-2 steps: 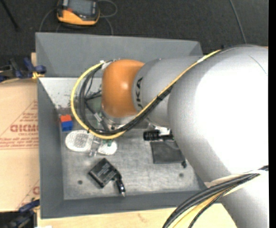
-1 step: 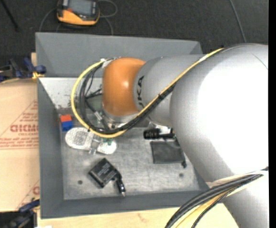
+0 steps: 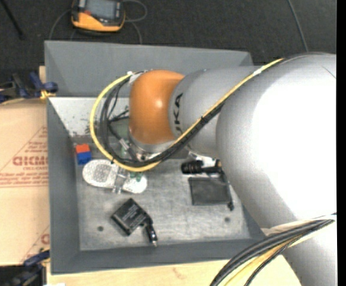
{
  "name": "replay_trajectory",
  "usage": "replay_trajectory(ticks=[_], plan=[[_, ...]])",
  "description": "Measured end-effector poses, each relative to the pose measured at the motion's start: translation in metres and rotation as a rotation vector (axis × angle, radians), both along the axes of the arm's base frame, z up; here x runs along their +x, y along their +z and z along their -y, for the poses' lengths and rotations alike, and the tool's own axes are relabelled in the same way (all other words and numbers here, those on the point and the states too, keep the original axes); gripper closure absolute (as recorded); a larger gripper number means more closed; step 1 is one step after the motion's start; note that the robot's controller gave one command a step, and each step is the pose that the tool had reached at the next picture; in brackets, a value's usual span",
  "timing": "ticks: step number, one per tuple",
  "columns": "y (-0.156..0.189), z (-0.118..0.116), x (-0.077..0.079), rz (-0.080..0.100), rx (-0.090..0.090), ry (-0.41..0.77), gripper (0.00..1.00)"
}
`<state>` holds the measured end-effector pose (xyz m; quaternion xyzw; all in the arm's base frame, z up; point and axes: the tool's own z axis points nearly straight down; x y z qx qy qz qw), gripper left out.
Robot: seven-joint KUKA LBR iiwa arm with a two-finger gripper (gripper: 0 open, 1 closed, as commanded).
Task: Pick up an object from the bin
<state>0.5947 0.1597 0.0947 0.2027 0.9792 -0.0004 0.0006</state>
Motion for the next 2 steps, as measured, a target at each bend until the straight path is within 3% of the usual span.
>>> replay_trajectory(ticks=[1, 2], plan=[[0.02, 0.001, -0.001, -0.005, -0.001, 0.0, 1.0], [0.033, 0.0, 0.002, 0.004, 0.002, 0.0, 1.0]])
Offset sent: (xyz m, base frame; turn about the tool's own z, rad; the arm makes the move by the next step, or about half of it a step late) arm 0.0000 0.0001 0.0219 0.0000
